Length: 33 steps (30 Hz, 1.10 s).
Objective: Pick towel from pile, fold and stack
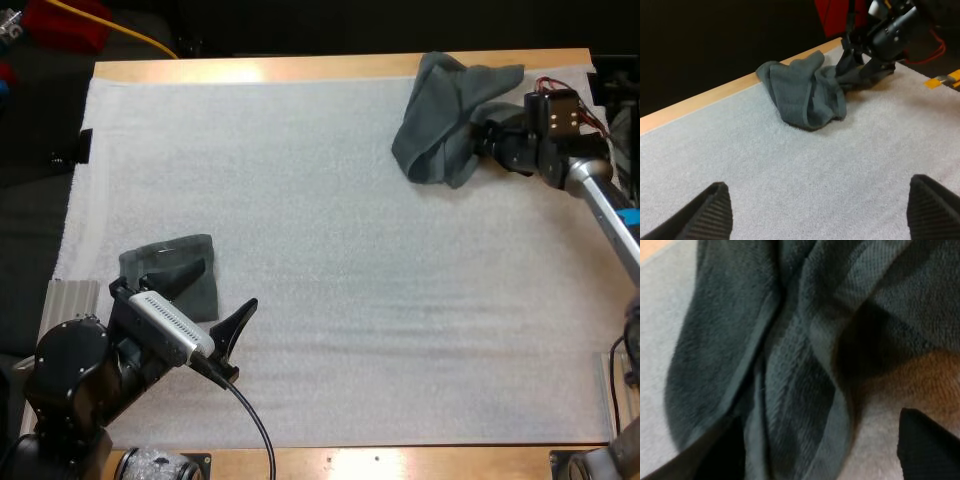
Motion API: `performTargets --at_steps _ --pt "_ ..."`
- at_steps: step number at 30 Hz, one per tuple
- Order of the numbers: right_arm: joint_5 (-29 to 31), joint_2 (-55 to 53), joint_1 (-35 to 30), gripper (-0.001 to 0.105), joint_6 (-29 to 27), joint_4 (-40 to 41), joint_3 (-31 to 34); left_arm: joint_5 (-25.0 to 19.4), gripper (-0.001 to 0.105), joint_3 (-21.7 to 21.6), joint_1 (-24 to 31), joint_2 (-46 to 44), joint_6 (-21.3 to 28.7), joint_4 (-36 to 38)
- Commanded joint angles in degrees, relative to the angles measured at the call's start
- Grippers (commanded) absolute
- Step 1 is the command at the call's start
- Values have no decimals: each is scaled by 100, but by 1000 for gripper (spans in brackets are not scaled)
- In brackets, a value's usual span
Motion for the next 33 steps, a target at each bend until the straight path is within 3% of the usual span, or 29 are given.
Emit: performTargets --at_steps 1,12,15,22,25,33 --pt "12 74 9 63 47 -141 -95 30 69 -39 -31 3 -58 7" --pt "-213 913 9 62 369 -801 -390 30 69 -39 -31 3 -58 7" --pt "-457 1094 9 50 510 -788 -518 30 69 -39 -31 3 -58 7" --pt "-706 1222 9 2 801 -585 -538 30 69 -39 -31 3 -58 7" --pt "-898 1100 9 1 744 -575 -538 30 69 -39 -31 3 -58 7" --pt "-626 205 9 1 27 -449 -538 30 69 -39 -31 3 -85 7"
